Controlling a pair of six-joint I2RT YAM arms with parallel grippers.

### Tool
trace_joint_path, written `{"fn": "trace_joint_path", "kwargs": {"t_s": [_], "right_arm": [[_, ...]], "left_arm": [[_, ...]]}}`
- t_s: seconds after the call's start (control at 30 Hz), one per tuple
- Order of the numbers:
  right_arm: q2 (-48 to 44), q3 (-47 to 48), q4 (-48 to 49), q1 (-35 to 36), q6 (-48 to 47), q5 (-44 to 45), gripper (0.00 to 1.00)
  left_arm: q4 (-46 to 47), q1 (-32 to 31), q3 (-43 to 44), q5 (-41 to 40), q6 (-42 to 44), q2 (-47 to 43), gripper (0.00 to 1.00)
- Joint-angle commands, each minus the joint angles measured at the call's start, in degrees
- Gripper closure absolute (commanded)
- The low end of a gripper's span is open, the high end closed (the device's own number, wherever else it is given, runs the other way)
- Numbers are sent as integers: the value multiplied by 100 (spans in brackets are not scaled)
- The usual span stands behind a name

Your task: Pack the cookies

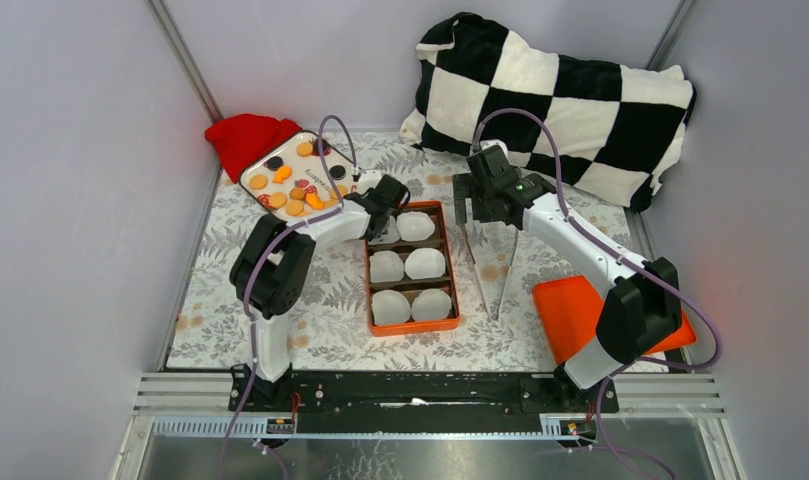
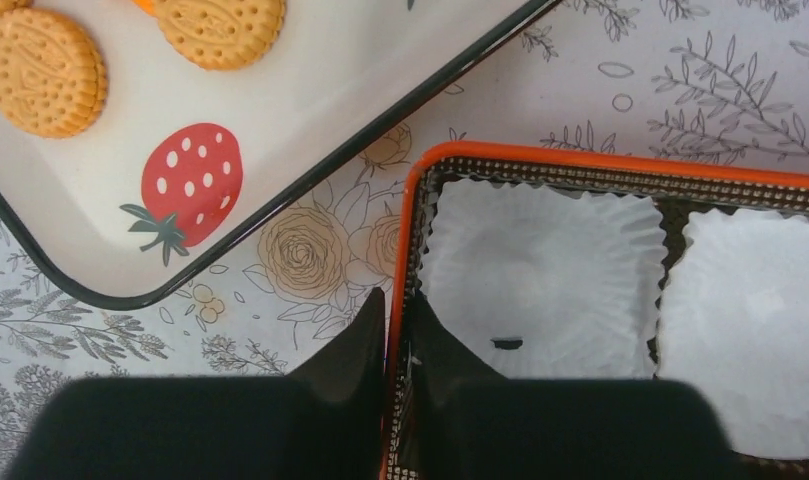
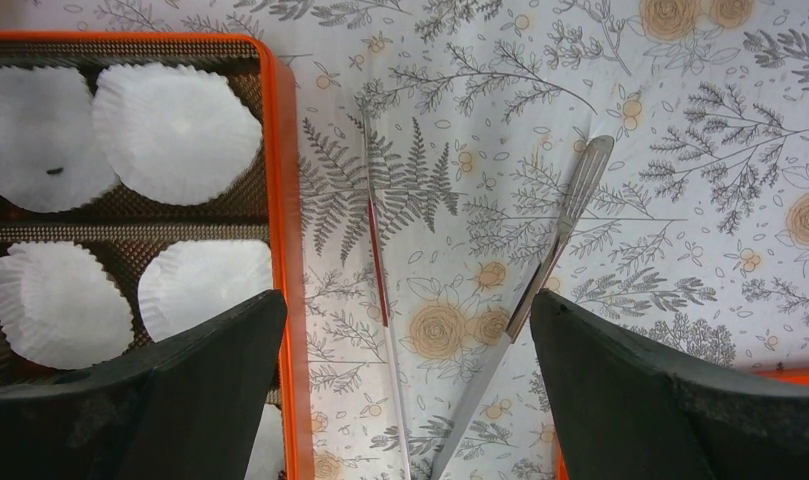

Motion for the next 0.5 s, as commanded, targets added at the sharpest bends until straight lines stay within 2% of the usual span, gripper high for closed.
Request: {"fn": "trace_joint_path", "kwargs": {"t_s": [0.0,0.03,0.47], "right_arm": [[-256,-106,135,12,-23,-59,0],[-246,-118,155,17,-37,-44,0],[710,806,349,17,-255,-305,0]], "left_arm": [[-2,-24,113,-300,-179,215,96],[-14,-28,46,-299,-233,156,100],[-574,-33,-1764,-485,-927,-1340,100]]}}
